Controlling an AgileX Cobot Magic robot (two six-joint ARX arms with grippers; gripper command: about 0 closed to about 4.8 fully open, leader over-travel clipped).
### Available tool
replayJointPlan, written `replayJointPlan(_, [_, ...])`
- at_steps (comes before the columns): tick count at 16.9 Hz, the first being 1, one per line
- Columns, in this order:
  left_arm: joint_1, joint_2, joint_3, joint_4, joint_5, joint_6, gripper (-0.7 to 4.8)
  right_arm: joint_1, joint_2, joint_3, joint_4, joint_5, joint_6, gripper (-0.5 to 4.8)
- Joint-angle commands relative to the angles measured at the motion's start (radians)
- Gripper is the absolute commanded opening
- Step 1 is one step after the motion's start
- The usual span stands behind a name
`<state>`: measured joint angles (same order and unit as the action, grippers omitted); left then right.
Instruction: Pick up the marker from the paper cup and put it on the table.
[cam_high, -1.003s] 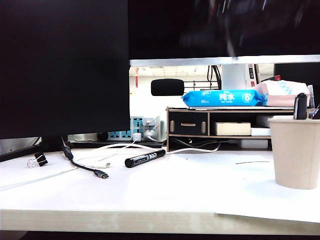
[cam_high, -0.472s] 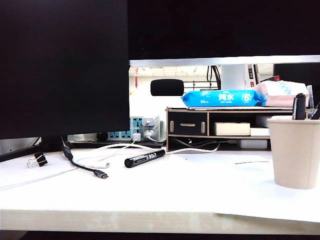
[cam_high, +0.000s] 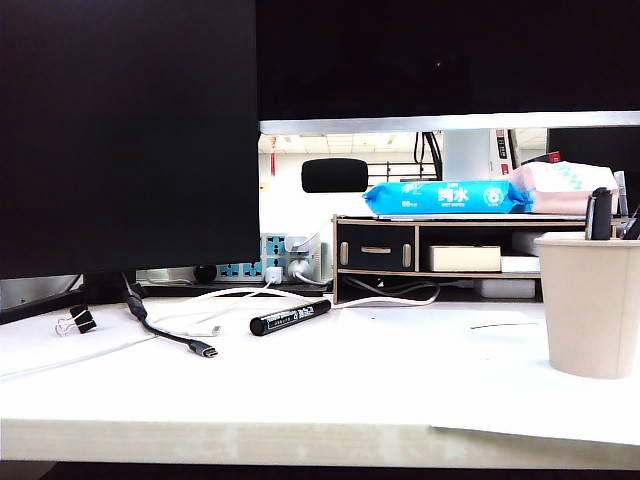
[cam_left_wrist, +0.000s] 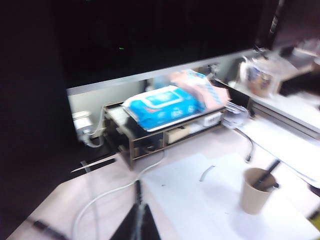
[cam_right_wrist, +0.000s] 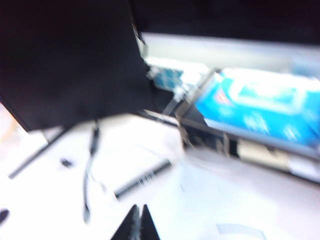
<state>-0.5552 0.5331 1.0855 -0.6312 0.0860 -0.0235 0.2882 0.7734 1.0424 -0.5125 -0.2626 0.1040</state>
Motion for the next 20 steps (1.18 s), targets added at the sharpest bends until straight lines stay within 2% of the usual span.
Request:
replayJointPlan(1, [0.002, -0.048, -0.060, -0.003, -0.045, -0.050, -0.05, 0.006, -0.121, -0.077, -0.053, 0.122, 0.000, -0.07])
replayJointPlan(3, [0.002, -0.076, -0.111, -0.004, -0.047, -0.102, -0.05, 0.006, -0.206, -0.127, -0.098, 0.158, 0.001, -0.07])
replayJointPlan(6, [0.002, -0.084, -0.170, -0.013, -0.046, -0.108, -0.05, 0.006, -0.263, -0.139, -0.225, 0.158, 0.004, -0.07])
replayJointPlan(9, [0.002, -0.084, -0.229, -0.011, -0.044, -0.109, -0.05, 0.006, -0.315, -0.170, -0.265, 0.157, 0.006, -0.07])
replayJointPlan(11, [0.002, -0.084, -0.288, 0.002, -0.039, -0.158, -0.05, 0.006, -0.351, -0.216, -0.269, 0.156, 0.029, -0.07])
replayJointPlan(13, [0.002, -0.089, -0.351, 0.061, 0.026, -0.221, -0.05, 0.006, -0.397, -0.268, -0.267, 0.094, 0.035, -0.07])
replayJointPlan(14, [0.002, -0.093, -0.372, 0.097, 0.051, -0.220, -0.05, 0.006, -0.428, -0.294, -0.264, 0.084, 0.035, -0.07])
replayJointPlan(18, [0.001, -0.098, -0.479, 0.229, 0.051, -0.218, -0.05, 0.006, -0.572, -0.411, -0.209, 0.107, 0.035, -0.07])
replayJointPlan(20, [0.001, -0.097, -0.539, 0.295, 0.052, -0.266, -0.05, 0.006, -0.608, -0.446, -0.206, 0.107, 0.035, -0.06])
